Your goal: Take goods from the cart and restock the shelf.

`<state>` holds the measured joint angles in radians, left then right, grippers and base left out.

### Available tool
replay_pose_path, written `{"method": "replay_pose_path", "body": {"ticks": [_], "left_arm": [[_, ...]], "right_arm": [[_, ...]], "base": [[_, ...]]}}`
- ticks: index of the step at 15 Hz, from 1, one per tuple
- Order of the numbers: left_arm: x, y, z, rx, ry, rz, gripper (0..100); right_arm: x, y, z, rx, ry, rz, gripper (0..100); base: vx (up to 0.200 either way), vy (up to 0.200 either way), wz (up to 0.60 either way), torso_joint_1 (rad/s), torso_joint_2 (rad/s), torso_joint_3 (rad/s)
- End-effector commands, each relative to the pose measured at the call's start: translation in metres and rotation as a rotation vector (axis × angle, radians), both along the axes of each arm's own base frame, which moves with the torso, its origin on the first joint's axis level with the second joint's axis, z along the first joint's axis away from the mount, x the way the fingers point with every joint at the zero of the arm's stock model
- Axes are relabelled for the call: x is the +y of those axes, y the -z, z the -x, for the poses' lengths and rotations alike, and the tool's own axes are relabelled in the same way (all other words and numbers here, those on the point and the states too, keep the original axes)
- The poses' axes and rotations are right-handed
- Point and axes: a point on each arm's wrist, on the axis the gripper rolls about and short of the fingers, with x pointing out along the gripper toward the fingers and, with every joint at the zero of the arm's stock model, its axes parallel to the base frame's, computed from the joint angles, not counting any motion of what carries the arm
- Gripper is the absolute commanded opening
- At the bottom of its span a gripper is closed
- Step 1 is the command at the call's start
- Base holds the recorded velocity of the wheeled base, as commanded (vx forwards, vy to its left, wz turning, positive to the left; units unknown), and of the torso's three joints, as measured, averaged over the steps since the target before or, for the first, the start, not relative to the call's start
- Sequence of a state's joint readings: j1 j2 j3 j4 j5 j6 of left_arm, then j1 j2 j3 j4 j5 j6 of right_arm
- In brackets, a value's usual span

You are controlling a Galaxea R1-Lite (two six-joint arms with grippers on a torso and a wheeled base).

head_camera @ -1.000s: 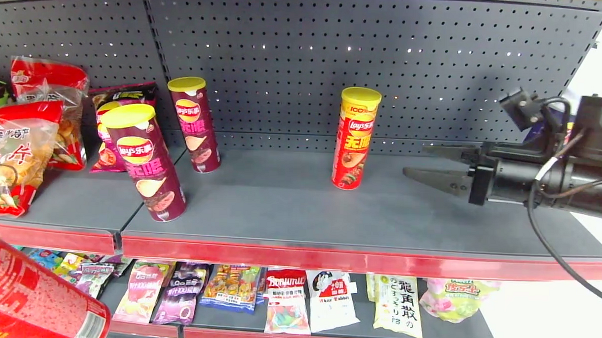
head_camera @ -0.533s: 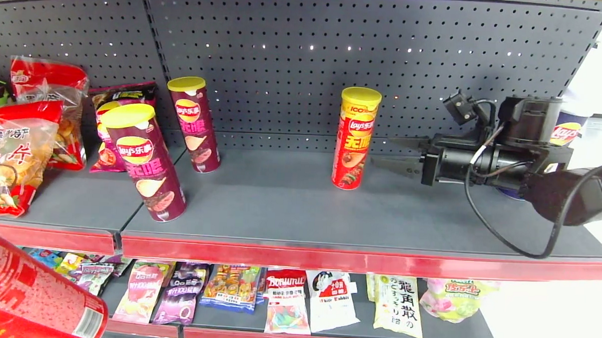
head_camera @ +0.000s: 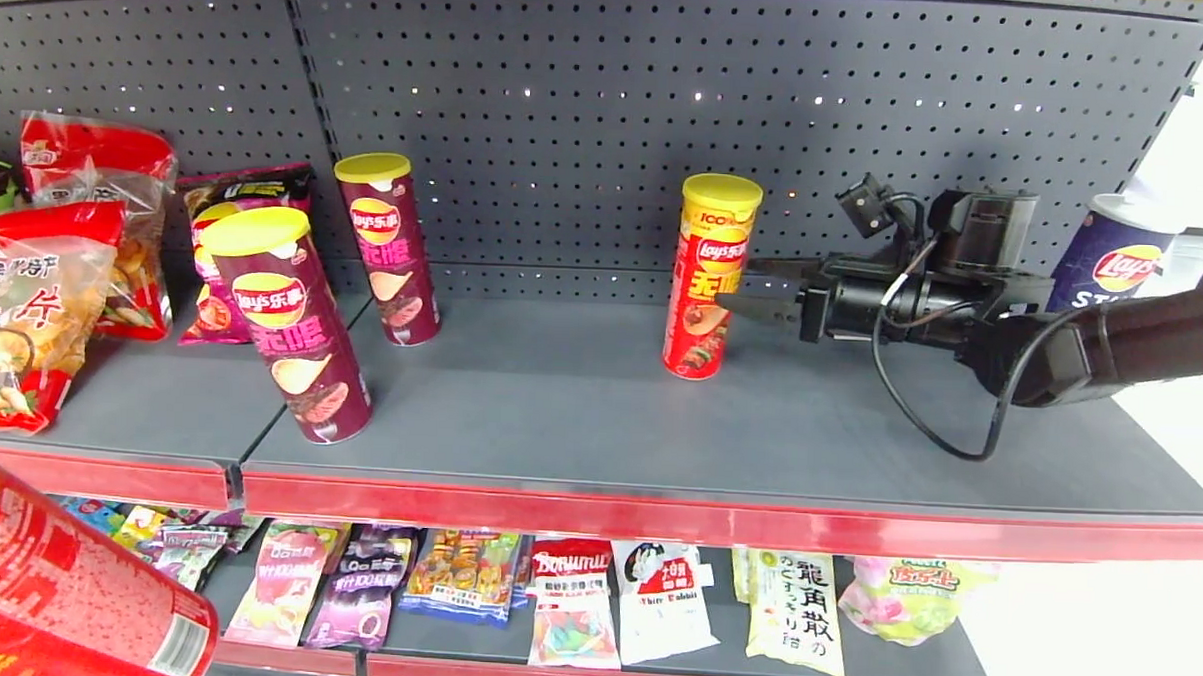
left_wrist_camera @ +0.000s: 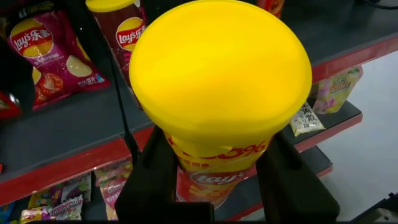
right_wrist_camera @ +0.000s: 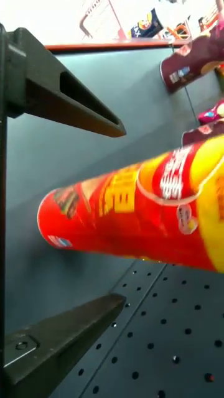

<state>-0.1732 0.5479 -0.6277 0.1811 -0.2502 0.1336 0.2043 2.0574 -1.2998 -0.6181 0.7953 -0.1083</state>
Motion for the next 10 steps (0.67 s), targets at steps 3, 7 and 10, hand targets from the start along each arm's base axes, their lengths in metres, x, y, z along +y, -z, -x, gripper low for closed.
{"method": "replay_pose_path", "body": {"ticks": [3,7,10], "left_arm": [[0.0,0.001,-0.001,0.005,0.0,-0.001,0],[0.0,0.001,-0.001,0.006,0.0,-0.001,0],[0.0,0.002,0.0,0.006,0.0,-0.001,0]], "right_arm": [[-0.002,0.009,-0.011,0.009,0.007,0.002,100],[-0.001,0.008,-0.019,-0.008,-0.003,-0.004,100],[0.006,0.011,-0.024,-0.011,-0.017,-0.005,100]], "base": [[0.0,0.0,0.0,0.0,0.0,0.0],[0.0,0.0,0.0,0.0,0.0,0.0],[0.0,0.0,0.0,0.0,0.0,0.0]]}}
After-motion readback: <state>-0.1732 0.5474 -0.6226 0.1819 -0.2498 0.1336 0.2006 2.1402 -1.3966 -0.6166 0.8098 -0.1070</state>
